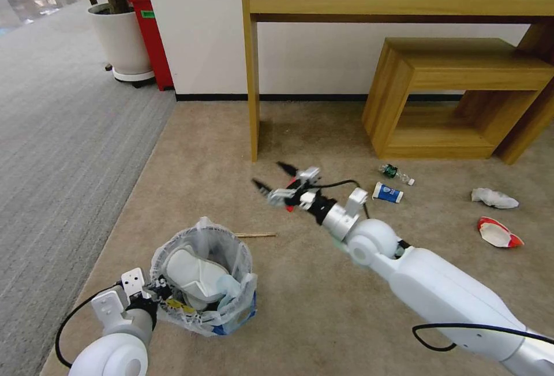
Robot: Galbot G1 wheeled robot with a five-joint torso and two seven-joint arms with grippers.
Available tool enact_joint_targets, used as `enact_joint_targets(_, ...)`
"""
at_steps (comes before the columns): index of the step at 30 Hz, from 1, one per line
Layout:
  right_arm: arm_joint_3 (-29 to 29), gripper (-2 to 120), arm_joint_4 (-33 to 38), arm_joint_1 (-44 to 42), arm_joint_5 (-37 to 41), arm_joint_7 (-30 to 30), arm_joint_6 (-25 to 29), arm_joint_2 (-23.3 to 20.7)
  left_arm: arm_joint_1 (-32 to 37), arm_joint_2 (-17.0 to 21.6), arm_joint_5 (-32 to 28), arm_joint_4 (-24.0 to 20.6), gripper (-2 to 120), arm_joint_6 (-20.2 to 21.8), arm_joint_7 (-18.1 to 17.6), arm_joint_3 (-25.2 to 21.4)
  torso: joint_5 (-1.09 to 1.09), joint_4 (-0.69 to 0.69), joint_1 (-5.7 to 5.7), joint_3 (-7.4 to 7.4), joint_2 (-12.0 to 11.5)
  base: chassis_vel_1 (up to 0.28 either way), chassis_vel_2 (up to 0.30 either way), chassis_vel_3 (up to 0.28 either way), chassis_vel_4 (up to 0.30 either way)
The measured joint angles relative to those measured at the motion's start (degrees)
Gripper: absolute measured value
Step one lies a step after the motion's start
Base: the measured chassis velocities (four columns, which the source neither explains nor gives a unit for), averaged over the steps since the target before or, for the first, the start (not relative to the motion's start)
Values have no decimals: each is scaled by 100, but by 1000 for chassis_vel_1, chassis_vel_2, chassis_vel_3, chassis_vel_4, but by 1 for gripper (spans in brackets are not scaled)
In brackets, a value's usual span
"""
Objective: Pick up the trash bin and place the garbage on the floor into it.
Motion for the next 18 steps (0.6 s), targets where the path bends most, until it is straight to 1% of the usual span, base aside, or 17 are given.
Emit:
enact_joint_targets(1,228,100,14,-134,-110,326,-97,-68,-2,30,-12,15,0,-4,0,-37,0,-1,0,0,0,0,0,0,0)
enact_joint_targets(2,291,100,17,-173,-139,413,-132,-85,-3,38,-15,19,0,-6,-1,-50,0,-1,0,0,0,0,0,0,0)
enact_joint_targets(3,481,100,33,-324,-245,697,-227,-148,-1,60,-24,29,0,-9,-1,-81,0,0,0,0,0,0,0,0,0)
enact_joint_targets(4,481,100,33,-324,-245,697,-227,-148,-1,60,-24,29,0,-9,-1,-81,0,0,0,0,0,0,0,0,0)
enact_joint_targets(6,789,100,42,-614,-458,1159,-406,-239,20,104,-33,48,0,-20,-1,-133,0,0,0,0,0,0,0,0,0)
enact_joint_targets(7,789,100,42,-614,-458,1159,-406,-239,20,104,-33,48,0,-20,-1,-133,0,0,0,0,0,0,0,0,0)
enact_joint_targets(9,1026,100,48,-927,-651,1600,-565,-292,32,146,-51,63,0,-24,-3,-159,1,0,0,0,0,0,0,0,0)
enact_joint_targets(10,1026,100,48,-927,-651,1600,-565,-292,32,146,-51,63,0,-24,-3,-159,1,0,0,0,0,0,0,0,0)
enact_joint_targets(13,1310,100,43,-1347,-901,1954,-677,-349,36,157,-68,68,0,-28,-5,-169,0,-1,0,0,0,0,0,0,0)
enact_joint_targets(14,1310,100,43,-1347,-901,1954,-677,-349,36,157,-68,68,0,-28,-5,-169,0,-1,0,0,0,0,0,0,0)
enact_joint_targets(15,1408,100,29,-1513,-1020,2051,-614,-365,43,153,-68,72,0,-29,-7,-168,0,-1,0,0,0,0,0,0,0)
enact_joint_targets(18,1521,100,12,-1693,-1145,2094,-469,-374,53,138,-60,72,0,-31,-8,-149,1,-1,0,0,0,0,0,0,0)
